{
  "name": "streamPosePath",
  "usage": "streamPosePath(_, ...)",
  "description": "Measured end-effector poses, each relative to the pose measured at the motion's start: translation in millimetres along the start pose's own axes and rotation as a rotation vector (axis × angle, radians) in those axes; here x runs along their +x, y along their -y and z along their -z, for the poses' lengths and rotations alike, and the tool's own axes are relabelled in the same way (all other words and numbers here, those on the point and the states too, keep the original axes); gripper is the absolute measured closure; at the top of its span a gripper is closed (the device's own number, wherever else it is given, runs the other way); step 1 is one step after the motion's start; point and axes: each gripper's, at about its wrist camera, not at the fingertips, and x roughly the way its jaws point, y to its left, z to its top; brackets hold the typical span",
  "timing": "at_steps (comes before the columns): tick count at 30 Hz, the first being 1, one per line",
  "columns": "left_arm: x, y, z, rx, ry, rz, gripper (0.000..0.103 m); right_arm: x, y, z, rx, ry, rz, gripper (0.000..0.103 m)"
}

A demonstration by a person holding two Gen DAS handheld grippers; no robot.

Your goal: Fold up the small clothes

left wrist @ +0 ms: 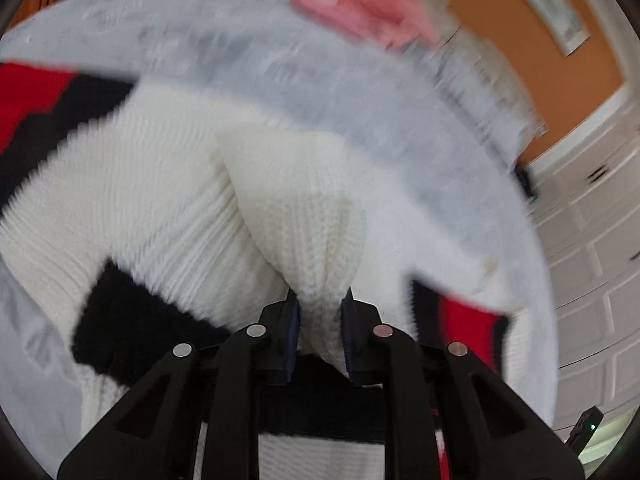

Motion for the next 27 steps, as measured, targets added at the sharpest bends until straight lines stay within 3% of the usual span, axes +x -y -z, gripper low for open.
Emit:
streamPosePath(2, -7, -7, 0, -0.037, 0.019, 0.027, 0.081, -10, -4, -1, -0.026, 0.004, 0.008, 0.080)
streamPosePath(4, -17, -12, 0, -0.053, 0.033, 0.033, 0.072, -21, -6, 0, -0.045, 0.003, 0.004, 0.077)
streamPosePath(6, -31, -15, -1, -0.046, 0.060, 0.022, 0.052, -33, -8, 4, -0.073, 0.001, 0.015, 0.068)
streamPosePath(8, -46, -17, -2, -0.038, 0.067, 0.008, 0.025, -53, -14, 6, -0.098, 0.036, 0.032, 0.049)
streamPosePath(11, -60, -19, -8, -0.054, 0.103, -0.005, 0.015, -74, -17, -10, -0.090, 0.115, -0.010, 0.039)
streamPosePath(14, -52, -13, -14, -0.072, 0.082, -0.046, 0.013, -49, -31, -54, -0.082, 0.090, -0.073, 0.039)
streamPosePath(16, -40, -11, -13, -0.082, 0.052, -0.100, 0.015, -17, -41, -82, -0.090, 0.048, -0.062, 0.039)
streamPosePath(18, -29, -11, -10, -0.082, 0.038, -0.134, 0.031, 30, -46, -106, -0.057, -0.045, -0.068, 0.039)
streamPosePath(19, -26, -9, -10, -0.063, 0.043, -0.149, 0.050, 42, -46, -109, -0.046, -0.074, -0.083, 0.067)
streamPosePath(20, -24, -5, -13, -0.019, 0.055, -0.156, 0.076, 58, -47, -113, -0.035, -0.117, -0.107, 0.087)
streamPosePath(21, -23, -4, -15, 0.001, 0.055, -0.136, 0.086, 60, -46, -116, -0.029, -0.112, -0.102, 0.087)
streamPosePath(24, -19, -5, -24, 0.034, 0.061, -0.130, 0.088, 48, -24, -121, 0.044, -0.017, -0.076, 0.096)
streamPosePath(27, -3, -8, -23, 0.071, 0.030, -0.140, 0.086, 65, 5, -116, 0.134, -0.046, -0.026, 0.097)
